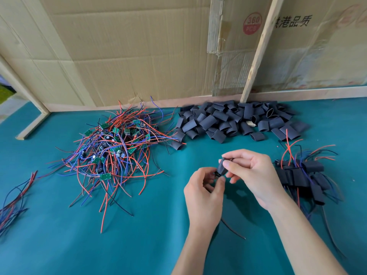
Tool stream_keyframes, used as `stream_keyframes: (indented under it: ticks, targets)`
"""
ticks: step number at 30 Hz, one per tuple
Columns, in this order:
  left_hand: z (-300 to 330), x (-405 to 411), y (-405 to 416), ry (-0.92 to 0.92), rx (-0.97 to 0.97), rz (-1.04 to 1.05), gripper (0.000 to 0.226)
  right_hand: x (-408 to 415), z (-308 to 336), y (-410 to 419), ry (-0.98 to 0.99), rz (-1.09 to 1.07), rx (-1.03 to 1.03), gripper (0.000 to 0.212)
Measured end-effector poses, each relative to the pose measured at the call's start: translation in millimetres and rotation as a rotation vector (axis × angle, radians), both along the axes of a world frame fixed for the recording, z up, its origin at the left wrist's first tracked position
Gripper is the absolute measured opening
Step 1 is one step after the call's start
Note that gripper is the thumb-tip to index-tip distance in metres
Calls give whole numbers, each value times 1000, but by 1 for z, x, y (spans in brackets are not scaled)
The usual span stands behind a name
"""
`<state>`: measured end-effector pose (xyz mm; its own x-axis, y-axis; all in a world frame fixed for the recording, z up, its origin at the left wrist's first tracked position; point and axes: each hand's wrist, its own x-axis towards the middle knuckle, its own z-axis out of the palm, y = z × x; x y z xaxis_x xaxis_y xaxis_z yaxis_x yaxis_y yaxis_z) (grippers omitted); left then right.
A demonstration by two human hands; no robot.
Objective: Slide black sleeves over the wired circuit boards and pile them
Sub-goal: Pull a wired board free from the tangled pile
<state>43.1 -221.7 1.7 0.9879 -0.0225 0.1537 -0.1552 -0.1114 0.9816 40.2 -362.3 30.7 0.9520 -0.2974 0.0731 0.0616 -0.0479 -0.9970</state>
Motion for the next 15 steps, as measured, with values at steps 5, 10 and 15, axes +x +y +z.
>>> stream_keyframes:
  ticks: [5, 10, 15]
  targets:
    - [1, 0, 1, 26, -26, -18, 22, -1, 1, -2, 25, 17, -57, 20]
    - [1, 0, 2, 12, -20, -32, 24, -1, 3, -1, 28, 36, -77, 22]
    - [1, 0, 2, 5, -33, -40, 26, -2, 7, 2, 37, 98, -56, 14]
